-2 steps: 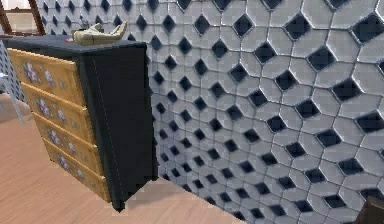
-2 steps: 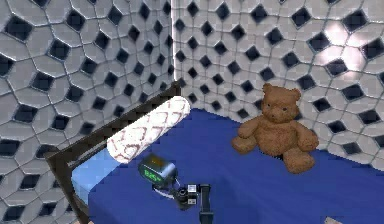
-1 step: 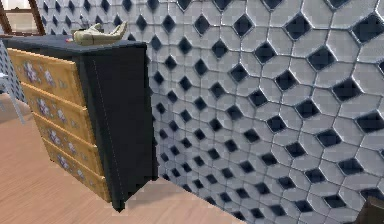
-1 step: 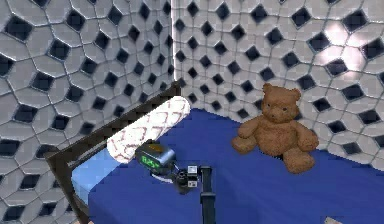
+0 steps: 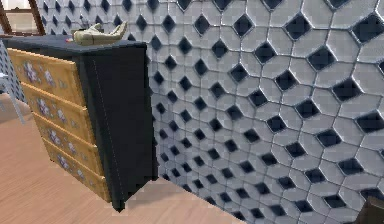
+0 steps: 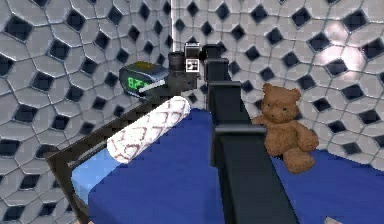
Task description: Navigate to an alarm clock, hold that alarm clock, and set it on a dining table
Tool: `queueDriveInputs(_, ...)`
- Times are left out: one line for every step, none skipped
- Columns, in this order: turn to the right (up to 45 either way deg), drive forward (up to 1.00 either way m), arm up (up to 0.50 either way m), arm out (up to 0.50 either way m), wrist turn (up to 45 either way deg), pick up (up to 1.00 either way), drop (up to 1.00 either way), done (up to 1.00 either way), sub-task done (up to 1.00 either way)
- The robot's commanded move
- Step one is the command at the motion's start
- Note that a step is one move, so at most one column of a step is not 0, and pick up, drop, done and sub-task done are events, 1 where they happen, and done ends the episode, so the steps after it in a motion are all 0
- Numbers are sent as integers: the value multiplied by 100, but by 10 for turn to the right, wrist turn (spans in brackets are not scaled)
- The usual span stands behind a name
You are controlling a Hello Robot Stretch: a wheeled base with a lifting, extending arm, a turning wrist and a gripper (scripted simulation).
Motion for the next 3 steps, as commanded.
queueDriveInputs(0,0,0,0,-450,0,0,0,0)
queueDriveInputs(0,0,0,0,-450,0,0,0,0)
queueDriveInputs(0,0,0,0,-90,0,0,0,0)
